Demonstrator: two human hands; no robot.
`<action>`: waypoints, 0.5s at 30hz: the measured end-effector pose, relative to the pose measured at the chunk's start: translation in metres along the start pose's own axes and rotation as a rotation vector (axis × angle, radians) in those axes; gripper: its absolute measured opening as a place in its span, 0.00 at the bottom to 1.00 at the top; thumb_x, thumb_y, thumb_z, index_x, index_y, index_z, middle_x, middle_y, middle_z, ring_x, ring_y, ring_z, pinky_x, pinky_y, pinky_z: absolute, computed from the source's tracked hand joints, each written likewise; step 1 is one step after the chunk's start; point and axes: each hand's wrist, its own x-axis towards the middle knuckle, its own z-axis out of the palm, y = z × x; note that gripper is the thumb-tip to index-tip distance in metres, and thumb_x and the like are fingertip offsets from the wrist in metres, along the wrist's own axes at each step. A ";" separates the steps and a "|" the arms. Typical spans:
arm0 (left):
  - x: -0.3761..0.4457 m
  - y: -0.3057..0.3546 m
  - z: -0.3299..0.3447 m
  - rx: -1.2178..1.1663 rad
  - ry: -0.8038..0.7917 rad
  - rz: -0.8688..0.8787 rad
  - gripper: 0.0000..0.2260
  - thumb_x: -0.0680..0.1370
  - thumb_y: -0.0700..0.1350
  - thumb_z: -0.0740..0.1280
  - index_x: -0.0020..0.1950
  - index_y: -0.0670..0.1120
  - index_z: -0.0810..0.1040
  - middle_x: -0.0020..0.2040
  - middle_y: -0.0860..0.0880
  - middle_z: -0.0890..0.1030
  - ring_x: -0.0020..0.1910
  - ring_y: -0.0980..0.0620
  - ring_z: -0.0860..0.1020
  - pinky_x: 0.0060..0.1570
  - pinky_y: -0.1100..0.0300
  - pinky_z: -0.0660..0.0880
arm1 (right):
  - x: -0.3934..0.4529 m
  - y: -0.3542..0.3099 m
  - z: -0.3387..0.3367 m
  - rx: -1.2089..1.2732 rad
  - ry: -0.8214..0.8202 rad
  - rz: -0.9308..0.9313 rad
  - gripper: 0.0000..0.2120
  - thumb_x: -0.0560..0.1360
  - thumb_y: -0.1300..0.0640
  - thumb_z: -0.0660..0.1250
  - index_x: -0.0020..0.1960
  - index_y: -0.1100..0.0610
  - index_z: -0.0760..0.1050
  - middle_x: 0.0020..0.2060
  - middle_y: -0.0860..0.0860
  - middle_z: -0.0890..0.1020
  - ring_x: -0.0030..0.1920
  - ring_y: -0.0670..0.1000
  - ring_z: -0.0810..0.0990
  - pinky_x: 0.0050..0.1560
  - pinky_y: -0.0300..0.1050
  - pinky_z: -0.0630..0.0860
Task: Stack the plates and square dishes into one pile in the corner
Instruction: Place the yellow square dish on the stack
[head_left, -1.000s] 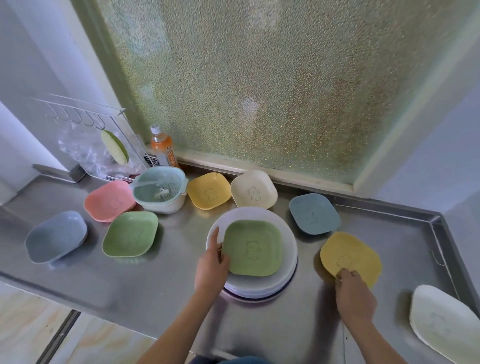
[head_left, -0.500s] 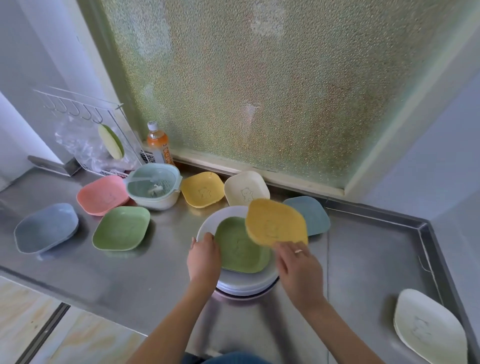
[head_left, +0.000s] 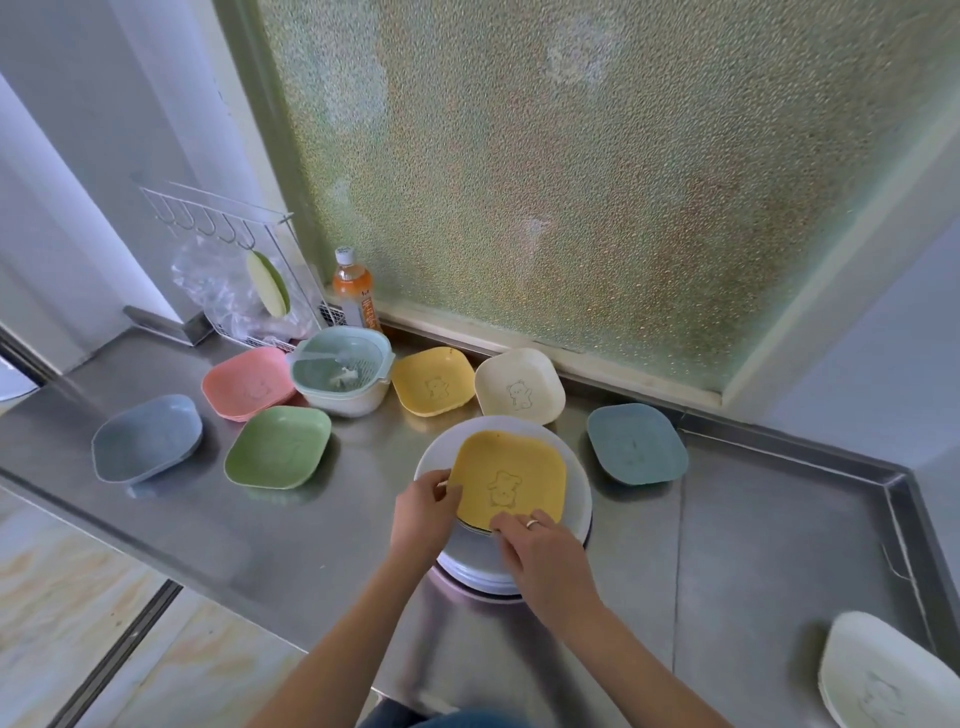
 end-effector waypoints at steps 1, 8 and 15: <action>0.000 0.000 0.001 0.019 0.005 0.009 0.13 0.77 0.43 0.63 0.61 0.46 0.78 0.43 0.53 0.79 0.36 0.59 0.75 0.34 0.71 0.69 | -0.002 0.005 -0.002 0.048 -0.004 -0.001 0.03 0.74 0.54 0.64 0.48 0.48 0.73 0.37 0.45 0.81 0.41 0.48 0.78 0.31 0.38 0.73; 0.000 -0.008 0.004 0.029 -0.013 0.043 0.15 0.77 0.42 0.64 0.64 0.48 0.77 0.37 0.57 0.76 0.40 0.55 0.74 0.39 0.63 0.70 | 0.007 0.082 -0.034 0.132 0.270 0.361 0.12 0.76 0.61 0.60 0.59 0.58 0.73 0.57 0.56 0.77 0.55 0.57 0.74 0.54 0.48 0.71; 0.001 -0.012 0.007 -0.004 -0.015 0.009 0.21 0.77 0.42 0.64 0.69 0.54 0.70 0.40 0.57 0.77 0.38 0.58 0.74 0.36 0.72 0.67 | -0.001 0.151 -0.027 -0.160 -0.311 0.608 0.29 0.76 0.59 0.58 0.75 0.50 0.54 0.72 0.52 0.62 0.71 0.58 0.57 0.62 0.56 0.67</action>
